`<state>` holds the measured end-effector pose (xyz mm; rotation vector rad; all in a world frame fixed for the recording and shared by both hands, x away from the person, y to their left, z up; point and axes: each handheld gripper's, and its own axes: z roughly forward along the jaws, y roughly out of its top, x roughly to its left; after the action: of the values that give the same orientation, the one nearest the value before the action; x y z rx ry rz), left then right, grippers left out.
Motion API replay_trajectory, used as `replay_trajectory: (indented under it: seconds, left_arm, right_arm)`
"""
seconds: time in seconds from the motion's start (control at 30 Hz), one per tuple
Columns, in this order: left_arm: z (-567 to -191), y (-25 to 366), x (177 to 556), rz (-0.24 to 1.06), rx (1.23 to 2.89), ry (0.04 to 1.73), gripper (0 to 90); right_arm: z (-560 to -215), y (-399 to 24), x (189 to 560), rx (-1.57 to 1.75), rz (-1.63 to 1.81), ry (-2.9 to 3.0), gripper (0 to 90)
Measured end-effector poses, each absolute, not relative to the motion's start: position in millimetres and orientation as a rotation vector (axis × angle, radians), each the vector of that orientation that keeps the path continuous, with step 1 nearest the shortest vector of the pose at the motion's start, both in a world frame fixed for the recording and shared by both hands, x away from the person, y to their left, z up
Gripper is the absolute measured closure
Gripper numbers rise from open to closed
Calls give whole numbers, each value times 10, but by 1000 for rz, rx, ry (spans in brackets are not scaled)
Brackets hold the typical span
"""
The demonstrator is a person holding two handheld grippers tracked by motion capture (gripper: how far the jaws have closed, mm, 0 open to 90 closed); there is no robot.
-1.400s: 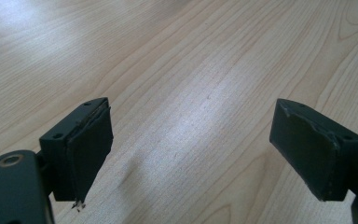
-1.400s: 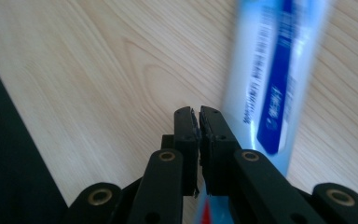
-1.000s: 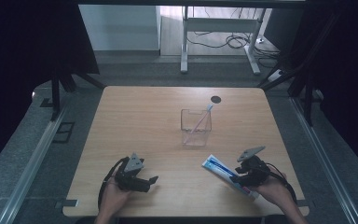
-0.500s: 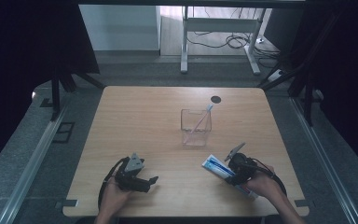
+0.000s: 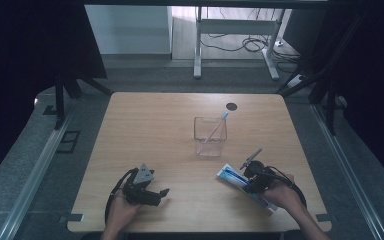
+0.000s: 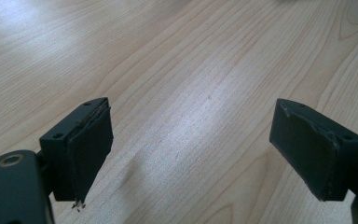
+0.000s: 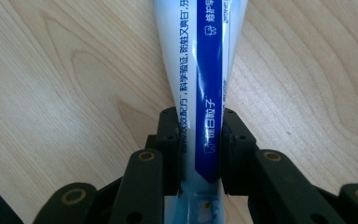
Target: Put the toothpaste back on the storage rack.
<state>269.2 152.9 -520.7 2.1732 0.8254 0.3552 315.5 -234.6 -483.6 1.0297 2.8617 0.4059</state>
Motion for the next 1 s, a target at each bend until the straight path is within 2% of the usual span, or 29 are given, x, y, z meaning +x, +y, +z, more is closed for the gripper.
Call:
replay_trajectory:
  seconds: [1.0]
  left_arm:
    - [-5206,1537,2694,361,2171,819,134]
  right_arm:
    - [-4115,-2334,3220,971,796,2688,732]
